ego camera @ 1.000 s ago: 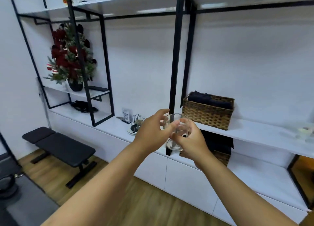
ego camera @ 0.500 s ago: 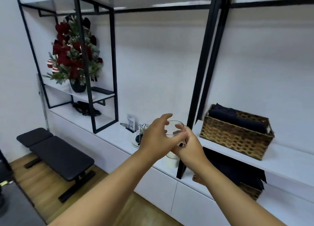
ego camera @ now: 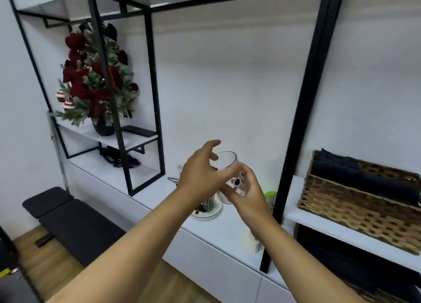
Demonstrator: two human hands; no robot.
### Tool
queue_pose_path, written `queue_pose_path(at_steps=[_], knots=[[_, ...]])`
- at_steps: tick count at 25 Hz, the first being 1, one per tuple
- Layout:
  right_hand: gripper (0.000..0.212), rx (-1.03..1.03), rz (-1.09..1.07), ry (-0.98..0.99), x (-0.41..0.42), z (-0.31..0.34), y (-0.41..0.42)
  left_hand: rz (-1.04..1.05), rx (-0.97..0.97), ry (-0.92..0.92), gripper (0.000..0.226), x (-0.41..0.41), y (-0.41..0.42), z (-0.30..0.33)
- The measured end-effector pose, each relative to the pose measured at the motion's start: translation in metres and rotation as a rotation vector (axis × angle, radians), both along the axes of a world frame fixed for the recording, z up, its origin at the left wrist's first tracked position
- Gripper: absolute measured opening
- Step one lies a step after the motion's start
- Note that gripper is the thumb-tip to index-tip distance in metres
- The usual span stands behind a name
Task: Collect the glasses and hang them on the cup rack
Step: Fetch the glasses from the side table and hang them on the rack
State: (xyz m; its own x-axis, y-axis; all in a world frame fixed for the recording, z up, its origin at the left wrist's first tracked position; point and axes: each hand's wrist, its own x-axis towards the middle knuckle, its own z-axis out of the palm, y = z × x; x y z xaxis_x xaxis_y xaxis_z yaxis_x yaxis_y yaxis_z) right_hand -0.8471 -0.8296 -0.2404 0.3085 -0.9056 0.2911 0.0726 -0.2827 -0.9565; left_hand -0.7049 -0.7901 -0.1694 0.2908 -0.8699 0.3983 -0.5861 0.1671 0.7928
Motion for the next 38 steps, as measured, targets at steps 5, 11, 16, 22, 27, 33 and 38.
queue_pose_path(at_steps=[5,11,16,22,27,33,38], knots=[[0.069,0.389,0.098,-0.301,0.035,-0.006,-0.070,0.083,-0.020,0.179,0.072,0.041,-0.067,0.003],[0.048,0.567,0.310,-0.409,0.082,-0.017,-0.171,0.124,-0.026,0.305,0.065,0.087,-0.148,-0.018],[0.042,0.604,0.403,-0.433,0.119,-0.032,-0.240,0.100,-0.009,0.321,0.067,0.126,-0.198,-0.035],[0.036,0.531,0.356,-0.491,0.168,-0.040,-0.294,-0.009,0.082,0.384,0.059,0.189,-0.249,-0.061],[0.037,0.491,0.201,-0.381,0.197,-0.054,-0.333,-0.173,0.183,0.463,0.062,0.242,-0.302,-0.092],[0.055,0.384,-0.048,-0.149,0.225,-0.069,-0.364,-0.360,0.314,0.411,0.070,0.296,-0.361,-0.138],[0.062,0.345,-0.234,0.027,0.236,-0.107,-0.368,-0.459,0.348,0.143,0.084,0.311,-0.386,-0.186]])
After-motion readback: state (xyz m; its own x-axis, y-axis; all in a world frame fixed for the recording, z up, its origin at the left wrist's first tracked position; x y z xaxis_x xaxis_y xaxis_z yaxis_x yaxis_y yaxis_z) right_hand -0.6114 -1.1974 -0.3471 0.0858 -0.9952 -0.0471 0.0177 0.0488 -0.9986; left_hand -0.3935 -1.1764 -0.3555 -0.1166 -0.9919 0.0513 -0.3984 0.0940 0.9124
